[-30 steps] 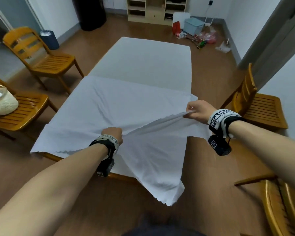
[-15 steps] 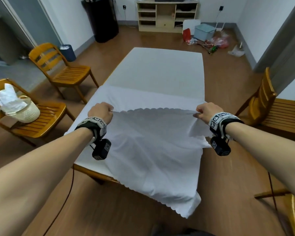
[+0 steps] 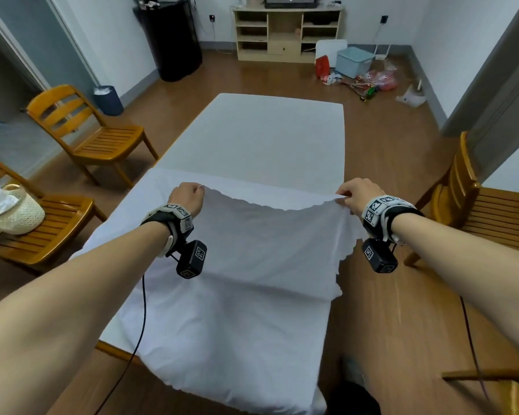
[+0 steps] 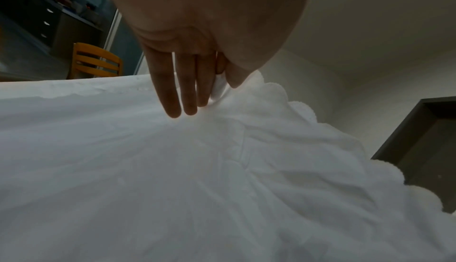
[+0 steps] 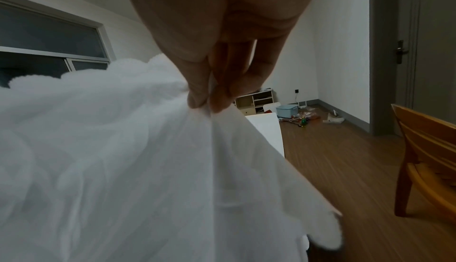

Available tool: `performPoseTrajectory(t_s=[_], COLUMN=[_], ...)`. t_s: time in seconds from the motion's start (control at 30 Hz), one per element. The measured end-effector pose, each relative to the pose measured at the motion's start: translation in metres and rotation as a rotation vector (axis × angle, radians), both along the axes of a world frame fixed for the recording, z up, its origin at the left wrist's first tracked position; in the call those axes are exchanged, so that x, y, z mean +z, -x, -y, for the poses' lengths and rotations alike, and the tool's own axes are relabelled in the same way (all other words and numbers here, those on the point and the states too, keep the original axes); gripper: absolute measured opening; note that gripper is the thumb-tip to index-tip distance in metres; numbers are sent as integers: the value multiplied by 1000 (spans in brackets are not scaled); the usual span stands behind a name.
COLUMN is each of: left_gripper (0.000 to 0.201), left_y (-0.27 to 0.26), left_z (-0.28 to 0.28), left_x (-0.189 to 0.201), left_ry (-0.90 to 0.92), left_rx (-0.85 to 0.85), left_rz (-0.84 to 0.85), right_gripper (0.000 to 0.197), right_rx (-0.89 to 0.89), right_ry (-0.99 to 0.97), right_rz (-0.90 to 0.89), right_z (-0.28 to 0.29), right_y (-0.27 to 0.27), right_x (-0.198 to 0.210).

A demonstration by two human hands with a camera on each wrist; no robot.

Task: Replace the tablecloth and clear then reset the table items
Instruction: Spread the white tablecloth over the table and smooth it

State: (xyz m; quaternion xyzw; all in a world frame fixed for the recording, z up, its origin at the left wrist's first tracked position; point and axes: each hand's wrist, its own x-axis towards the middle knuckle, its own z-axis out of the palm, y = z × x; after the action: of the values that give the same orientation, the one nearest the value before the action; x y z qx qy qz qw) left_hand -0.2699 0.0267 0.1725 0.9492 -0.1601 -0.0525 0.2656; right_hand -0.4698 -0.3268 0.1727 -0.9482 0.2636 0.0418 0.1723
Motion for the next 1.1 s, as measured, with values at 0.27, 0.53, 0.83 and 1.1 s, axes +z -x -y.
performPoseTrajectory(t_s=[0.27,0.53,0.83,1.1], left_gripper=[57,49,48,45], left_y=[34,105,110,90], left_z=[109,134,71,-24], left_x=[-63,-111,-132,-126], left_ry=[-238,-505,-504,-397], left_rx=[12,47,289,551], left_rz=[-279,-565,-655,-643], right_gripper=[16,21,24,22], right_rx=[210,394,708,950], right_ry=[-118,-134,-142,-120], right_rz=[-136,-309,-346,-314], right_z=[117,145,81,-55], right_y=[-57,-95,-168,-247], right_x=[-78,-146,-143,-128])
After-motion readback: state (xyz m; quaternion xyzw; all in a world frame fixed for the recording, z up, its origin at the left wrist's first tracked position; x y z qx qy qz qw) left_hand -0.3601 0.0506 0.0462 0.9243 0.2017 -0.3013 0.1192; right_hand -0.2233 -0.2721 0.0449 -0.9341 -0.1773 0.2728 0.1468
